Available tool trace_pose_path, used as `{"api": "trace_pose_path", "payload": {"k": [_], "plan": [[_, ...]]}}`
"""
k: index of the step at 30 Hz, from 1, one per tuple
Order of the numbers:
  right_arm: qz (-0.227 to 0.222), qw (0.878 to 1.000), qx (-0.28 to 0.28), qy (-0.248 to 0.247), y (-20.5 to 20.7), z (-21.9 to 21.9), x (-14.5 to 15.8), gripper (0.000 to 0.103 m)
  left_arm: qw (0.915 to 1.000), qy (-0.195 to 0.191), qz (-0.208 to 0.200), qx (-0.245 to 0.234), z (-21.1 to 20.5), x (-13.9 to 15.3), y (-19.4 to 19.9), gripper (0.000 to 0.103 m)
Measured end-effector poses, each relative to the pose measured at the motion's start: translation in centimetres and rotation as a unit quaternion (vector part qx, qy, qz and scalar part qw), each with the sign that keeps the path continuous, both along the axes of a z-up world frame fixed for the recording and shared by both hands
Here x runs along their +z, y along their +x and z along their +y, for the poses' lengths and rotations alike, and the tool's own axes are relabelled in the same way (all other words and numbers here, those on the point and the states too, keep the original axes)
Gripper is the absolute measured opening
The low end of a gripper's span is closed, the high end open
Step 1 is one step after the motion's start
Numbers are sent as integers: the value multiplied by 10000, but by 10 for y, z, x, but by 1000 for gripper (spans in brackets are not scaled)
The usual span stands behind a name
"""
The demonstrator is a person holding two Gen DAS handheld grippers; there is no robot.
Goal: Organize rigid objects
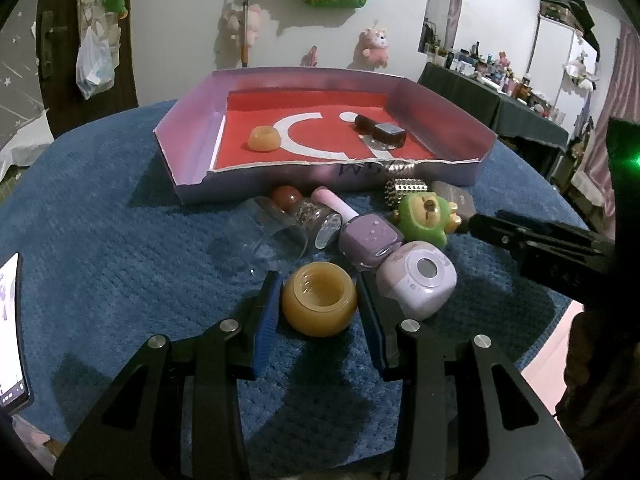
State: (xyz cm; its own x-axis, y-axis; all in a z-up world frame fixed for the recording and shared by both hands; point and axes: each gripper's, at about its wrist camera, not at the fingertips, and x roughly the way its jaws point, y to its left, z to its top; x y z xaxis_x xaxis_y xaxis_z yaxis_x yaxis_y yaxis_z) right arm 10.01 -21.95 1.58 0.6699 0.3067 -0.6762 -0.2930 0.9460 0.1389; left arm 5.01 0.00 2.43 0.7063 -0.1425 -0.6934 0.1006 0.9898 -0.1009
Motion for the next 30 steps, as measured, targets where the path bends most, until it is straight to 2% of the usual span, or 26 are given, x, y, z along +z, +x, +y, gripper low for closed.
{"api": "trace_pose_path", "payload": {"k": [1, 2, 5, 8, 9, 12, 15, 16, 18, 20, 21, 22, 30], "plan": [[-82, 9999, -53, -33, 0, -1, 0, 66, 10000, 6, 30, 4, 0, -2, 1, 37], [-138, 9998, -70, -90, 0, 0, -1, 75, 10000, 23, 53, 19, 0, -3, 1, 37], [-155, 9994, -68, -297, 6, 3, -6, 75, 9998, 71, 168, 51, 1, -12, 3, 37], [-51, 9989, -71, -470, 16, 9, -13, 71, 9998, 160, 112, 83, 0, -14, 1, 37], [-36, 9987, -74, -509, 19, 10, -15, 71, 9997, 186, 100, 80, 0, -14, 1, 39], [-94, 9975, -63, -697, 24, 17, -16, 71, 9996, 251, 75, 61, -3, -16, 0, 61], [-67, 9967, 44, -802, 32, 27, -16, 66, 9994, 347, 29, 46, -6, -17, -1, 64], [-83, 9963, 111, -845, 33, 31, -15, 61, 9993, 363, 23, 42, -6, -17, -1, 64], [-85, 9958, 105, -907, 34, 34, -14, 61, 9994, 331, 15, 39, -4, -17, -1, 62], [-106, 9958, 104, -906, 32, 34, -14, 61, 9994, 328, 0, 73, -3, -17, -1, 50], [-113, 9959, 112, -886, 30, 33, -15, 61, 9994, 334, -2, 88, -1, -16, -1, 41], [-108, 9963, 119, -841, 28, 32, -14, 60, 9995, 309, 6, 88, 0, -15, -1, 36], [-205, 9974, 141, -670, -2, 24, -2, 51, 9997, 240, -21, 73, 1, -11, -3, 36]]}}
